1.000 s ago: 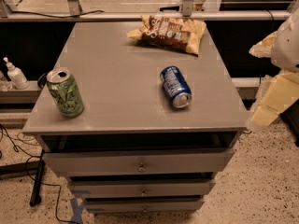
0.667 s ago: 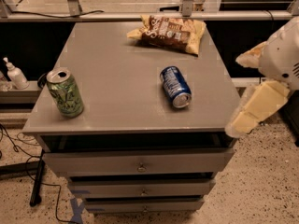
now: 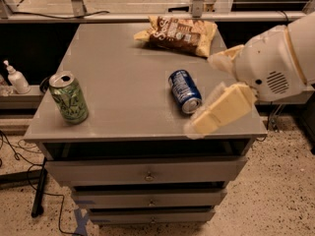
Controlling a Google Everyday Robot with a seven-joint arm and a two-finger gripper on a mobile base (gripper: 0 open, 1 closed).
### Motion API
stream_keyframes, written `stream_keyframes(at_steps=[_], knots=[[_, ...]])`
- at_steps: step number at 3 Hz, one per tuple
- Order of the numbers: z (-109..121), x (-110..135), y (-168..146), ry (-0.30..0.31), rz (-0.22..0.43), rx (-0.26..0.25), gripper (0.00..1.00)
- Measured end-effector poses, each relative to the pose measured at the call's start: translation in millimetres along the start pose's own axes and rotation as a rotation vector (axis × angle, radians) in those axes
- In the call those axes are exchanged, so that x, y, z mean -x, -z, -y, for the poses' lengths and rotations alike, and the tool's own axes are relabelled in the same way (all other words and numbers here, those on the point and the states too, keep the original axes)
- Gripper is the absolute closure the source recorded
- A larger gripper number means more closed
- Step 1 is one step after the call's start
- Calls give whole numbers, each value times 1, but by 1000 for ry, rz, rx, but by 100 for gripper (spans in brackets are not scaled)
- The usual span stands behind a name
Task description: Knock green can over
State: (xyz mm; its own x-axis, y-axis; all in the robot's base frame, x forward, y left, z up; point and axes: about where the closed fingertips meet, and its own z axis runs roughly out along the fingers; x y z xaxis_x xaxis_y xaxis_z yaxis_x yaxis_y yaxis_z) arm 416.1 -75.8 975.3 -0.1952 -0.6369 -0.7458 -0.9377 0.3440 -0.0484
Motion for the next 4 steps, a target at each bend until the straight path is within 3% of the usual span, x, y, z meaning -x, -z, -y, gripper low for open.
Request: stream_keyframes(at_steps=[1, 2, 3, 4], knots=[[-8, 22, 0, -18, 74, 25, 0], [-9, 22, 0, -18, 74, 25, 0], [-3, 31, -6, 12, 150, 32, 0], [2, 46, -38, 46, 262, 58, 0]])
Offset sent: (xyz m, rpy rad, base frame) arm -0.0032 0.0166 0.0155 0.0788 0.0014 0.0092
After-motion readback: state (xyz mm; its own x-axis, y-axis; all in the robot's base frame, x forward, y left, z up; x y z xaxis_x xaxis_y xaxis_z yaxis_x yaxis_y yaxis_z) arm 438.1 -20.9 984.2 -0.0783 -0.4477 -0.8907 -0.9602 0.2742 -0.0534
